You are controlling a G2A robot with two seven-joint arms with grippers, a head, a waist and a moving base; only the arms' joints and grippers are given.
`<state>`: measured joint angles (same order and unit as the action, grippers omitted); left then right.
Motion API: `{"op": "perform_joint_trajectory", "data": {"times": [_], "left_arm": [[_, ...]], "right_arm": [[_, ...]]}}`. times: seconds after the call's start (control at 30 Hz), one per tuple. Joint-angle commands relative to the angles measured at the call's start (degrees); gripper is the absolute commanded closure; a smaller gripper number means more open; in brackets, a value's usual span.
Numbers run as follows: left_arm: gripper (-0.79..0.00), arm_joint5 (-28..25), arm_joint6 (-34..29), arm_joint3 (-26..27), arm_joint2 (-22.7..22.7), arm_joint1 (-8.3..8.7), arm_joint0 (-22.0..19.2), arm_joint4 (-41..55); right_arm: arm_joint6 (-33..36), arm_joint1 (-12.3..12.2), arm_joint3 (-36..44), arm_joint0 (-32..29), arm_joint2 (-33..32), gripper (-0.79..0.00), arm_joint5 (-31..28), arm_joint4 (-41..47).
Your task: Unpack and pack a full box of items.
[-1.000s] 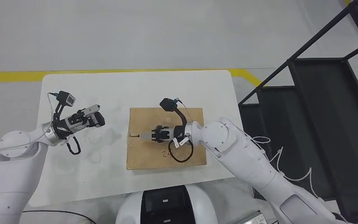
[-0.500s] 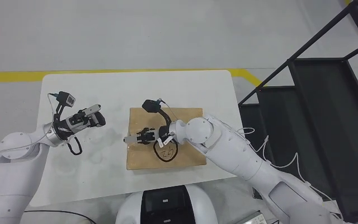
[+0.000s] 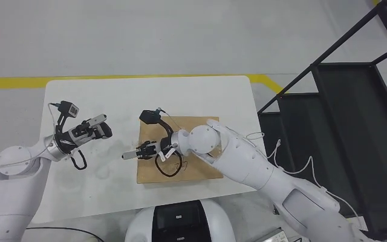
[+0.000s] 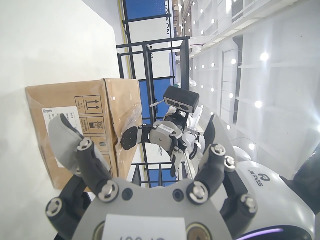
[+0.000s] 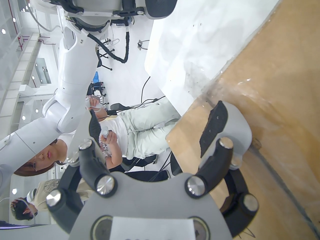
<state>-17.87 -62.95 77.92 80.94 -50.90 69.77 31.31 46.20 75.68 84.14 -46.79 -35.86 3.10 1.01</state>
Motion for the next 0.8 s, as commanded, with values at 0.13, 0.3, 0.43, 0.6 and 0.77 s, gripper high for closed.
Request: {"op": "perform_joint_trajectory", "data": {"times": [0.13,0.3,0.43,0.6,0.77], "left_arm": [[-0.785,0.36,-0.53,-0.69,-1.34,-0.36,-1.29,-0.06],[-0.785,0.56,-1.12,-1.7,-2.99,-0.79,-3.11,-0.19],[-0.785,0.63,-1.54,-2.73,-4.12,-1.11,-4.36,-0.35],[-0.785,0.51,-1.94,-3.83,-4.74,-1.36,-5.35,-0.28],[-0.785,0.41,-2.33,-4.59,-4.92,-1.49,-5.73,-0.29]], "right_arm": [[1.7,-0.64,1.01,-1.66,-3.07,-0.785,-2.37,2.09],[1.1,-1.92,1.45,-4.41,-7.68,-0.785,-1.74,2.79],[0.53,-1.89,0.06,-4.52,-8.49,-0.785,-1.54,3.22],[-0.18,-0.98,-3.08,-3.16,-7.24,-0.785,-0.69,4.28],[0.11,0.16,-5.91,-1.53,-5.5,-0.785,-0.86,5.63]]}}
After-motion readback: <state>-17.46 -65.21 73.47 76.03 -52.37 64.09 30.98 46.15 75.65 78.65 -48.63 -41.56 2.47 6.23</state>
